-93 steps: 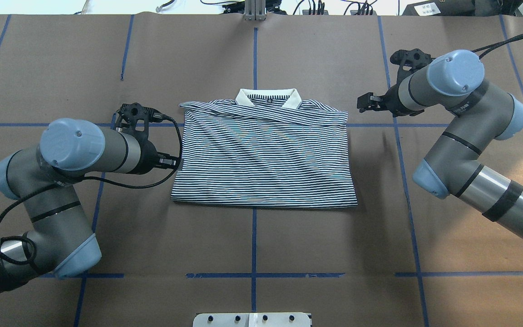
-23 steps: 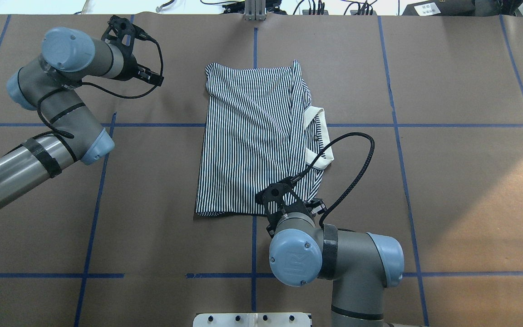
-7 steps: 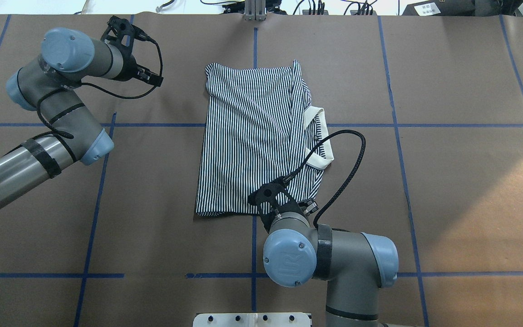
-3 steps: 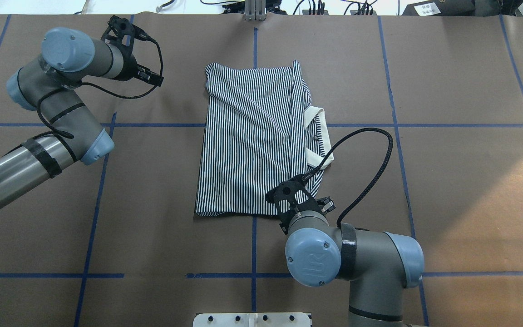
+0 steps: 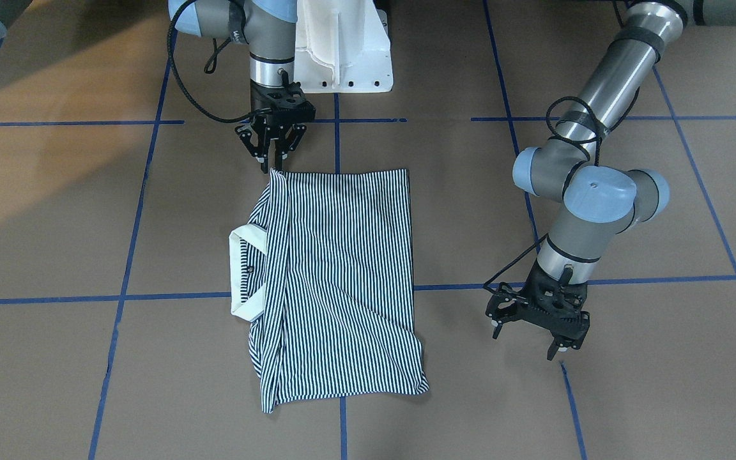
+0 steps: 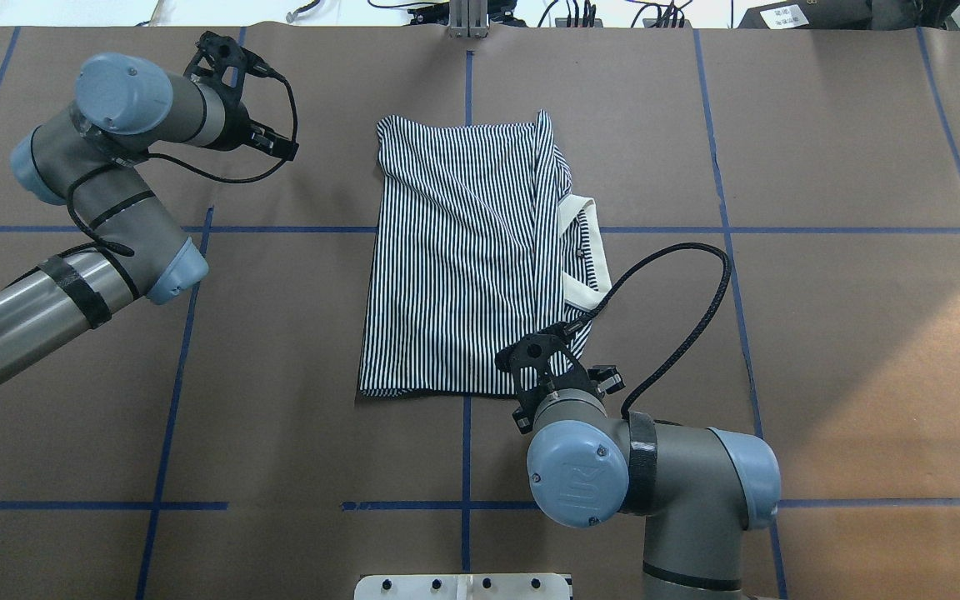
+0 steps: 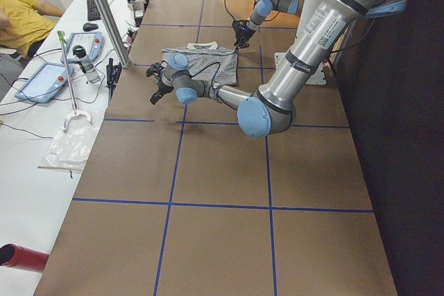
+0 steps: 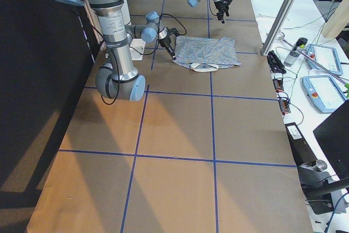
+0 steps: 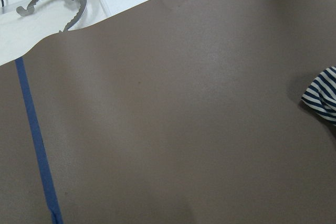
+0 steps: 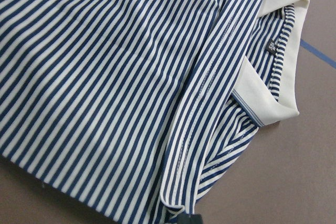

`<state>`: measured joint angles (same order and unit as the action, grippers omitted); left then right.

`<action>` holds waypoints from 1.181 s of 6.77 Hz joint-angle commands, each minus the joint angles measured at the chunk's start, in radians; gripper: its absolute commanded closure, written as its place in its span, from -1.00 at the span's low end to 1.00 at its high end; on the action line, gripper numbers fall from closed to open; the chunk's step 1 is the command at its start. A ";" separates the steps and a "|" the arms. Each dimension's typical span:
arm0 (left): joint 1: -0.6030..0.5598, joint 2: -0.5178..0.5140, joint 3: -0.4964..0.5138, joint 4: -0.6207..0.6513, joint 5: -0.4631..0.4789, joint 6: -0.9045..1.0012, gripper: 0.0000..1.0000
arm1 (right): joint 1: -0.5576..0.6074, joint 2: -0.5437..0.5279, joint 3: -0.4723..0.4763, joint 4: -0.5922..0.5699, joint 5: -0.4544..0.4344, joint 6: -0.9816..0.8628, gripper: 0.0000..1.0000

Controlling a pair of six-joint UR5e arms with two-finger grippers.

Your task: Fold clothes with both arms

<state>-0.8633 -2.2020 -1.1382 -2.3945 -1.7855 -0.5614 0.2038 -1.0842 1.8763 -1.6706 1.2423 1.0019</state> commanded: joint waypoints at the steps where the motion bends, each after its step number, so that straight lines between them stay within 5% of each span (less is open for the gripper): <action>1: 0.003 0.002 0.000 0.000 0.000 0.000 -1.00 | 0.011 0.020 -0.003 0.002 0.002 0.017 -0.82; 8: 0.007 0.013 -0.003 -0.009 0.000 0.000 -1.00 | 0.009 0.055 -0.068 0.002 0.000 0.001 0.29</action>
<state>-0.8560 -2.1969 -1.1391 -2.3979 -1.7855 -0.5614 0.2132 -1.0403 1.8166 -1.6677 1.2425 1.0045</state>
